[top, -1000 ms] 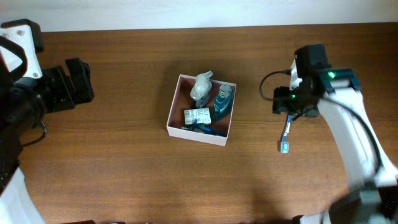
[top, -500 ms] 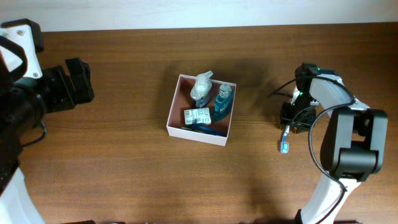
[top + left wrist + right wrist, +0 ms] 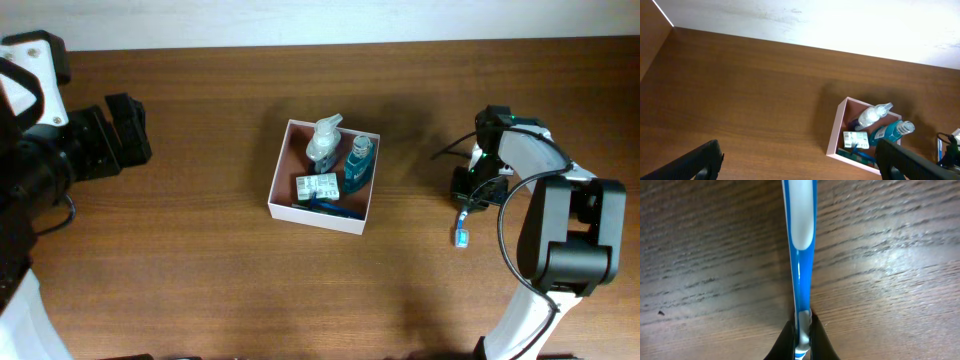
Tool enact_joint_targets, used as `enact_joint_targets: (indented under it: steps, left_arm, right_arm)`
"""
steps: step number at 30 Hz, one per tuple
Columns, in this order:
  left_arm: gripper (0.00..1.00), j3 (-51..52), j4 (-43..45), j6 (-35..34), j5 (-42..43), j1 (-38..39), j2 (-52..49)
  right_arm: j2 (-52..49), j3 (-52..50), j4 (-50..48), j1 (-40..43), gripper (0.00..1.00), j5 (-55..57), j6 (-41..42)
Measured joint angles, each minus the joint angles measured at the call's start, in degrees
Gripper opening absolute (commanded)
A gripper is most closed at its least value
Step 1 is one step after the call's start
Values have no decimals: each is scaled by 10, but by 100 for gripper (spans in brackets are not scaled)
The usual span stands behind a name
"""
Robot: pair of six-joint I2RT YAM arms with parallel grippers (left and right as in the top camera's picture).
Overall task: Pack container
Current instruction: 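Grasp the blue-white toothbrush with the right gripper, then place the toothbrush into the box and release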
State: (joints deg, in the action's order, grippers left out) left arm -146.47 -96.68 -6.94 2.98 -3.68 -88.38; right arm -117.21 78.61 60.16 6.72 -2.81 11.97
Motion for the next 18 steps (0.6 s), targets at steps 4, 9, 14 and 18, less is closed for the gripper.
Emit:
enact_joint_targets:
  steps: [4,9,14,18]
  left_arm:
    - [99,0,0,0,0,0,0]
    - [99,0,0,0,0,0,0]
    - [99,0,0,0,0,0,0]
    - [99,0,0,0,0,0,0]
  right_arm:
    - [37,2,41,-5,4,-7,0]
    - [168,46,90,-40,4,-12,-1]
    - [344,112,119,-151,4,-15,-2]
    - [427,120,118,-294,4,-17,-25]
